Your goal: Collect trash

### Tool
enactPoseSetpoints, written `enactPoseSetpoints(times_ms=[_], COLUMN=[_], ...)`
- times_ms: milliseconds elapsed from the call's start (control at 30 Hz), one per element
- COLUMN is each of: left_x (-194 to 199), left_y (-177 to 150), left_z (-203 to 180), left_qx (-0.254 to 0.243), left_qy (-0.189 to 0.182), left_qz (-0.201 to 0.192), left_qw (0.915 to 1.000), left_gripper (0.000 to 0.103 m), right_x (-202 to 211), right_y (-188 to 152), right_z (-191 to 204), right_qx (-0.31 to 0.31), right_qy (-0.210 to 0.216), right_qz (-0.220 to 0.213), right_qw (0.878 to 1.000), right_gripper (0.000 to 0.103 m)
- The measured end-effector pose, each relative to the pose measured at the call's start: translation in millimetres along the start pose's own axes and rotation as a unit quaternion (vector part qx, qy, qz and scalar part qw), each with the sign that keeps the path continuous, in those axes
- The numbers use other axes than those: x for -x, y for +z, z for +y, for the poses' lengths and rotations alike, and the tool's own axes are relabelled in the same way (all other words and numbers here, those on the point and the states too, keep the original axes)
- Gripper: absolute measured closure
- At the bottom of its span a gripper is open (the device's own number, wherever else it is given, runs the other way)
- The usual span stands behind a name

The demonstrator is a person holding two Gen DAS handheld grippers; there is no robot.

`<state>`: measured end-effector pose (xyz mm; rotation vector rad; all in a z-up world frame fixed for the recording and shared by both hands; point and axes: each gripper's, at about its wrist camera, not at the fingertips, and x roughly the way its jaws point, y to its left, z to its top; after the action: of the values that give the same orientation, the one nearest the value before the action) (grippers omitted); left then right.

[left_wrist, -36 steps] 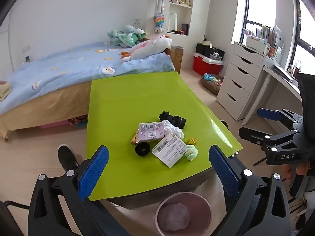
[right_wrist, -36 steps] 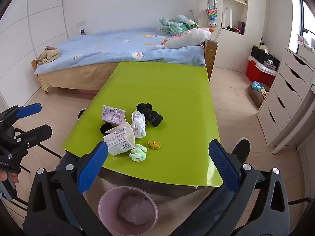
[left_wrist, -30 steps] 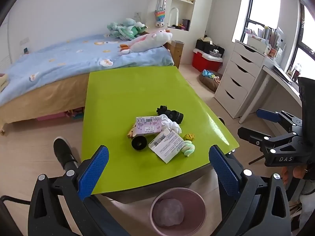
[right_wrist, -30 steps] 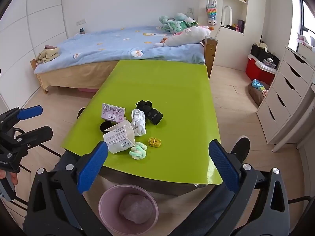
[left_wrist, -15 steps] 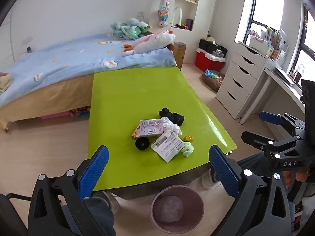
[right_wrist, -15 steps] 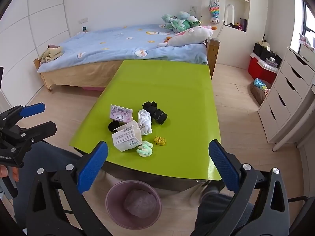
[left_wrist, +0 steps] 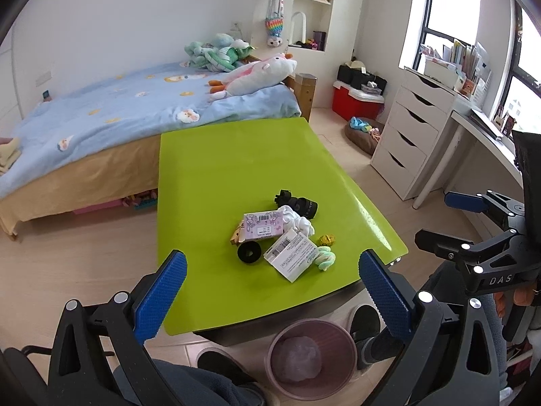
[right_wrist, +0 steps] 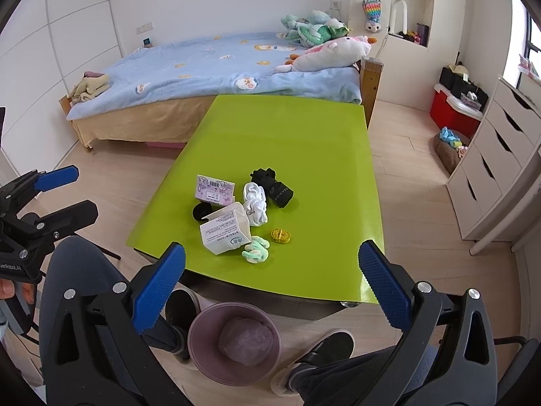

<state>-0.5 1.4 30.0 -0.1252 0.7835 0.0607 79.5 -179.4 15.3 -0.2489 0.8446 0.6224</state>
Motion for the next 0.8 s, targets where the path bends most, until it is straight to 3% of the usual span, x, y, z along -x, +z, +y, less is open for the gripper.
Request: enactPoseSetpoints(times_ms=[500,800], left_x=[-24.7,-17.6], left_y=[9.6,10.6], left_z=[9.8,-4.8], left_qx=[-0.036,-0.001], left_qy=[-0.025,-0.012], left_qz=[0.011,0.000], left_qw=[0.9990,0.9999], left_gripper=[0.005,0.005], right_x=[-11.9,2.3], right_y=[3.6,8.0], right_z=[4.4,-9.2], right_qx=[-0.048,-0.016], right_qy=[-0.027,-0.006], right_qz=[0.017,0.004], right_qw=[0.998,1.000], right_gripper=[0.003,0.003])
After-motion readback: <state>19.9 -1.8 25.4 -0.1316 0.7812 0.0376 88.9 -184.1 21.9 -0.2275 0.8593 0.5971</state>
